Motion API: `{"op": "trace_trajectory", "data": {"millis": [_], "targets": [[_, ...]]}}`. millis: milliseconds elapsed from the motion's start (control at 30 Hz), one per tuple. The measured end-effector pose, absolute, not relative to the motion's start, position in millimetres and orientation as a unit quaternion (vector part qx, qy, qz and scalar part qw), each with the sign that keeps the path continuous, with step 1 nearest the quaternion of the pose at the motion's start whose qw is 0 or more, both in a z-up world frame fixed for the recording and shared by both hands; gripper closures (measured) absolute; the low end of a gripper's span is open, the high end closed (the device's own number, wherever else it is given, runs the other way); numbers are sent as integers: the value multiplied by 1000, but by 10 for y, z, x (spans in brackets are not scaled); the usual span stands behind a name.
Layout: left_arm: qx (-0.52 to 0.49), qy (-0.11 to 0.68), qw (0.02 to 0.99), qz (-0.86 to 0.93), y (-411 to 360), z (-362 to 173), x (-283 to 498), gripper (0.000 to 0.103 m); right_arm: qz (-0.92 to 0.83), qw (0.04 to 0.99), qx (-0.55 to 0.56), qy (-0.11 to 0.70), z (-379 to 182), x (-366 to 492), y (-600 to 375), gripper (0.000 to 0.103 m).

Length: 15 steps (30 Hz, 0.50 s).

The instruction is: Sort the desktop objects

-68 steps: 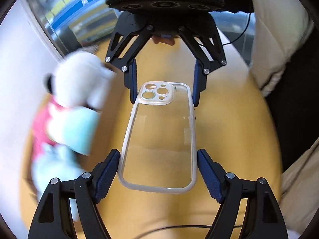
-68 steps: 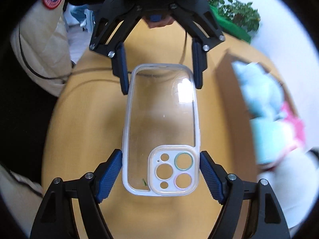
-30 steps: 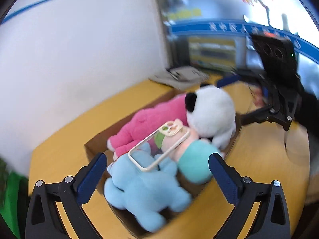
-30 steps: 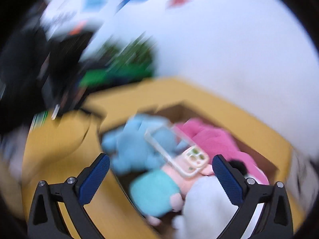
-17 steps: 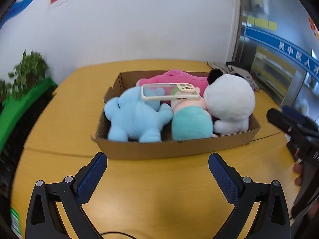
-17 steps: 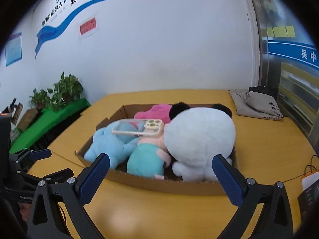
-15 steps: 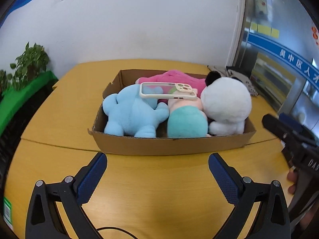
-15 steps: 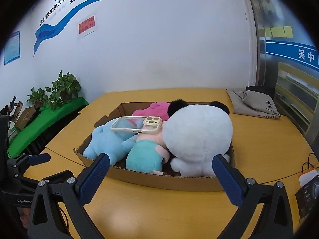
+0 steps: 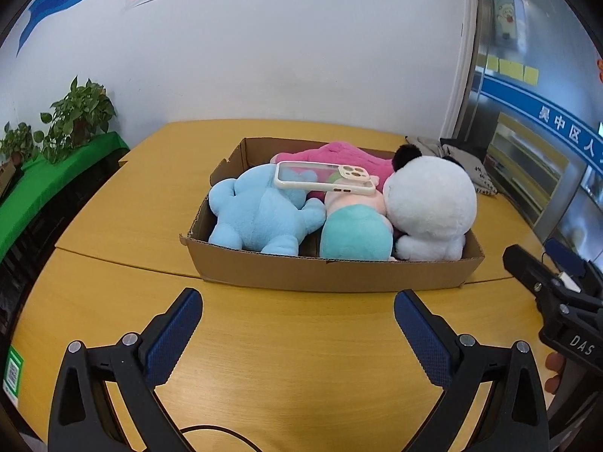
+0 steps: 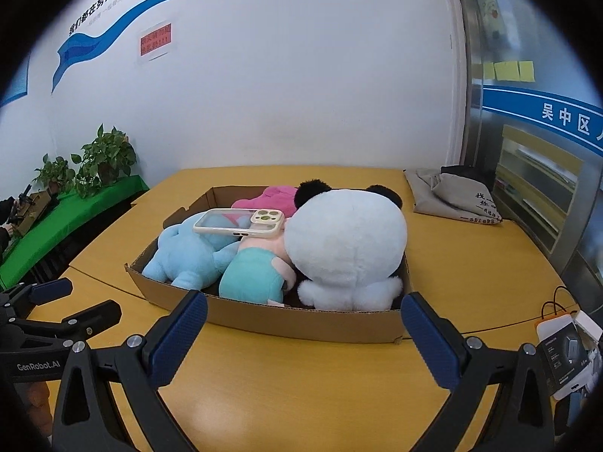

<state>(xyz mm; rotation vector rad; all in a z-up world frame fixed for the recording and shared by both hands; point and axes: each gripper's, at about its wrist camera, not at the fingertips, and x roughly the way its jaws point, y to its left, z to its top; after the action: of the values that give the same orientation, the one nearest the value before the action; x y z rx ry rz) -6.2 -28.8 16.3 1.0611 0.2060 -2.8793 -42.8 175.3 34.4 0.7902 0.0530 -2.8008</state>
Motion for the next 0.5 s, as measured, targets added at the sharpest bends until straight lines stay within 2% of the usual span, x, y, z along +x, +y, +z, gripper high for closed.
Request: {"op": "trace_trajectory", "data": {"millis": [500], "targets": [[357,72,20,-931,-272,25,-84,0,-953,110,283,22,302,-413,1786,0]]}}
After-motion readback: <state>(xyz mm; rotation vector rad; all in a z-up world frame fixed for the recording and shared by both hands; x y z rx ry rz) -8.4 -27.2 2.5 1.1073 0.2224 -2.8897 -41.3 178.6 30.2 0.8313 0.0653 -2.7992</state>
